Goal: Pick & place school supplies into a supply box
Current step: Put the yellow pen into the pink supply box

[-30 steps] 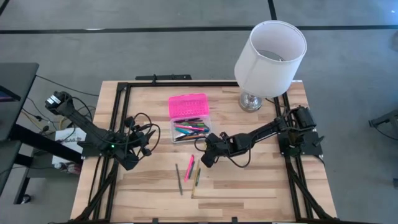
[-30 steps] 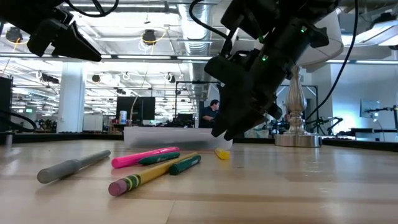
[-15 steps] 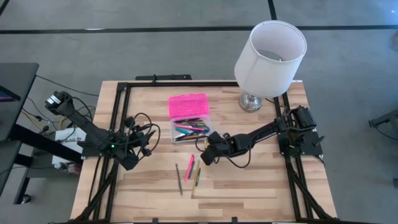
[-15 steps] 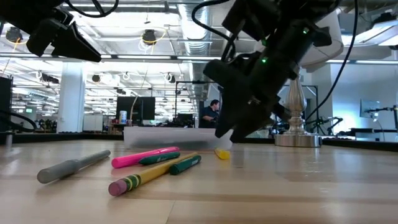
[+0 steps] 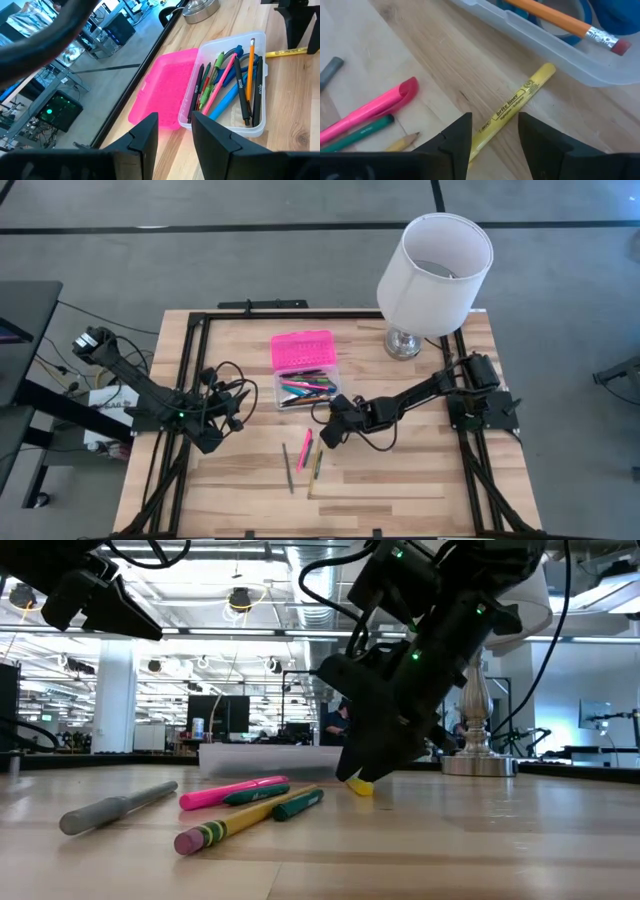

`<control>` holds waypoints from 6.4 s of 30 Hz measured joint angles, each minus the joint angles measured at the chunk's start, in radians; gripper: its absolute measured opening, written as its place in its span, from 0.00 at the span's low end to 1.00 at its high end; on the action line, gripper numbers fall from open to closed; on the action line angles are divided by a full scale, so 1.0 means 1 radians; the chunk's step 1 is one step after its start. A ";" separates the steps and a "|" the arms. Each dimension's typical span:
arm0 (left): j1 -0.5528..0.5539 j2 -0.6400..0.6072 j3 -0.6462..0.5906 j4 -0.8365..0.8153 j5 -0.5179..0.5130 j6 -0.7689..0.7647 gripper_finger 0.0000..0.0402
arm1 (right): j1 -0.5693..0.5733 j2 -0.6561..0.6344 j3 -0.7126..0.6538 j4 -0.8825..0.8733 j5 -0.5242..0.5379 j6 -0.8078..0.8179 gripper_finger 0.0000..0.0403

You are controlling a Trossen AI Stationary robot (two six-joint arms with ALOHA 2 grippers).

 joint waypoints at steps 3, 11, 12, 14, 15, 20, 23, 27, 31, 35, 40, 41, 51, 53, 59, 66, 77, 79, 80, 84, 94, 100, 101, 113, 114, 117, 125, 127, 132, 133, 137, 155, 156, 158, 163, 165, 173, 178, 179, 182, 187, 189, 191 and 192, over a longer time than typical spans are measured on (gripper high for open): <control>0.000 0.000 0.000 0.000 0.000 0.000 0.28 | 0.000 -0.003 0.001 -0.017 -0.014 0.001 0.36; 0.000 0.000 0.000 0.000 0.005 0.000 0.28 | 0.000 0.002 0.006 -0.096 -0.038 0.045 0.27; 0.000 0.000 0.000 0.000 0.005 0.000 0.28 | 0.000 0.002 0.006 -0.103 -0.045 0.045 0.26; 0.000 0.000 0.000 0.000 0.005 0.000 0.28 | 0.000 0.002 0.005 -0.122 -0.063 0.043 0.24; 0.000 0.000 0.000 0.000 0.005 0.000 0.28 | 0.000 0.002 0.005 -0.133 -0.075 0.043 0.22; 0.000 0.000 0.000 0.000 0.005 0.000 0.28 | 0.004 -0.001 0.006 -0.162 -0.148 -0.009 0.17; 0.000 0.000 0.000 -0.008 0.006 -0.001 0.28 | 0.015 -0.008 0.006 -0.174 -0.183 -0.081 0.16; 0.000 0.000 0.000 -0.014 0.006 -0.003 0.28 | 0.029 -0.013 0.031 -0.239 -0.217 -0.215 0.15; 0.000 0.000 0.000 -0.014 0.007 -0.003 0.28 | 0.049 -0.010 0.086 -0.353 -0.233 -0.387 0.15; 0.000 0.000 0.000 -0.014 0.008 -0.004 0.28 | 0.059 -0.009 0.120 -0.423 -0.246 -0.465 0.15; 0.000 0.000 0.000 -0.016 0.031 -0.008 0.28 | 0.058 -0.008 0.130 -0.454 -0.249 -0.488 0.15; 0.000 0.000 0.000 -0.016 0.031 -0.008 0.28 | 0.057 -0.008 0.130 -0.455 -0.249 -0.488 0.15; 0.000 0.000 0.000 -0.016 0.031 -0.008 0.28 | 0.056 -0.009 0.130 -0.453 -0.243 -0.538 0.15; 0.000 0.000 0.000 -0.016 0.031 -0.008 0.28 | 0.053 -0.009 0.131 -0.453 -0.249 -0.562 0.15; 0.000 0.000 0.000 -0.016 0.030 -0.008 0.28 | 0.028 -0.010 0.131 -0.453 -0.285 -0.611 0.15; 0.000 0.000 0.000 -0.016 0.030 -0.008 0.28 | 0.013 -0.010 0.131 -0.445 -0.293 -0.626 0.15; 0.000 0.000 0.000 -0.016 0.030 -0.008 0.28 | -0.014 -0.008 0.159 -0.461 -0.354 -0.644 0.15; 0.000 0.000 0.000 -0.016 0.030 -0.008 0.28 | -0.020 -0.007 0.166 -0.457 -0.359 -0.644 0.15; 0.000 0.000 0.000 -0.016 0.030 -0.008 0.28 | -0.020 -0.007 0.166 -0.454 -0.359 -0.644 0.15; 0.000 0.000 0.000 -0.022 0.030 -0.010 0.28 | -0.020 -0.006 0.166 -0.450 -0.359 -0.644 0.15; 0.000 0.000 0.000 -0.023 0.030 -0.014 0.28 | -0.020 -0.006 0.167 -0.443 -0.332 -0.659 0.15; 0.000 0.000 0.000 -0.023 0.029 -0.014 0.28 | -0.020 -0.006 0.168 -0.421 -0.328 -0.663 0.15; 0.000 0.000 0.000 -0.023 0.029 -0.014 0.28 | -0.020 -0.006 0.168 -0.411 -0.328 -0.663 0.15; 0.000 0.000 0.000 -0.023 0.029 -0.014 0.28 | -0.020 -0.006 0.169 -0.392 -0.328 -0.684 0.15; 0.000 0.000 0.000 -0.023 0.029 -0.014 0.28 | -0.020 -0.006 0.169 -0.401 -0.328 -0.697 0.15; 0.000 0.000 0.000 -0.023 0.029 -0.014 0.28 | -0.019 -0.007 0.169 -0.401 -0.328 -0.722 0.16; 0.000 0.000 0.000 -0.023 0.029 -0.014 0.28 | -0.019 -0.007 0.169 -0.401 -0.323 -0.722 0.26; 0.000 0.000 0.000 -0.023 0.029 -0.014 0.28 | -0.019 -0.007 0.169 -0.402 -0.324 -0.722 0.28; 0.000 0.000 0.000 -0.023 0.029 -0.014 0.28 | -0.018 -0.007 0.166 -0.408 -0.327 -0.722 0.32; 0.000 0.000 0.000 -0.023 0.029 -0.014 0.28 | -0.018 -0.005 0.163 -0.410 -0.327 -0.722 0.33; 0.000 0.000 0.000 -0.023 0.029 -0.014 0.28 | -0.018 0.021 0.166 -0.415 -0.326 -0.722 0.33; 0.000 0.000 0.000 -0.024 0.029 -0.014 0.28 | -0.020 0.044 0.167 -0.455 -0.321 -0.662 0.18; 0.000 0.000 0.000 -0.024 0.029 -0.014 0.28 | -0.020 0.044 0.167 -0.457 -0.321 -0.661 0.18; 0.000 0.000 0.000 -0.024 0.029 -0.014 0.28 | -0.020 0.044 0.167 -0.457 -0.322 -0.661 0.18; 0.000 0.000 0.000 -0.024 0.029 -0.014 0.28 | -0.020 0.044 0.167 -0.457 -0.322 -0.662 0.17; 0.000 0.000 0.000 -0.024 0.029 -0.014 0.28 | -0.020 0.044 0.167 -0.458 -0.322 -0.666 0.15; 0.000 0.000 0.000 -0.024 0.029 -0.014 0.28 | -0.015 0.044 0.173 -0.469 -0.322 -0.716 0.02; 0.000 0.000 0.000 -0.024 0.029 -0.014 0.28 | 0.005 0.049 0.220 -0.501 -0.290 -0.759 0.05; 0.000 0.000 0.000 -0.024 0.029 -0.014 0.28 | 0.009 0.051 0.234 -0.513 -0.281 -0.766 0.06; 0.000 0.000 0.000 -0.024 0.029 -0.014 0.28 | 0.022 0.058 0.272 -0.560 -0.252 -0.792 0.06; 0.000 0.000 0.000 -0.024 0.029 -0.014 0.28 | 0.022 0.057 0.313 -0.561 -0.223 -0.855 0.02; 0.000 0.000 0.000 -0.024 0.029 -0.014 0.28 | 0.019 0.057 0.329 -0.558 -0.199 -0.884 0.02; 0.000 0.000 0.000 -0.024 0.029 -0.014 0.28 | 0.011 0.055 0.342 -0.555 -0.173 -0.908 0.02; 0.000 0.000 0.000 -0.024 0.029 -0.014 0.28 | 0.008 0.054 0.349 -0.554 -0.159 -0.919 0.03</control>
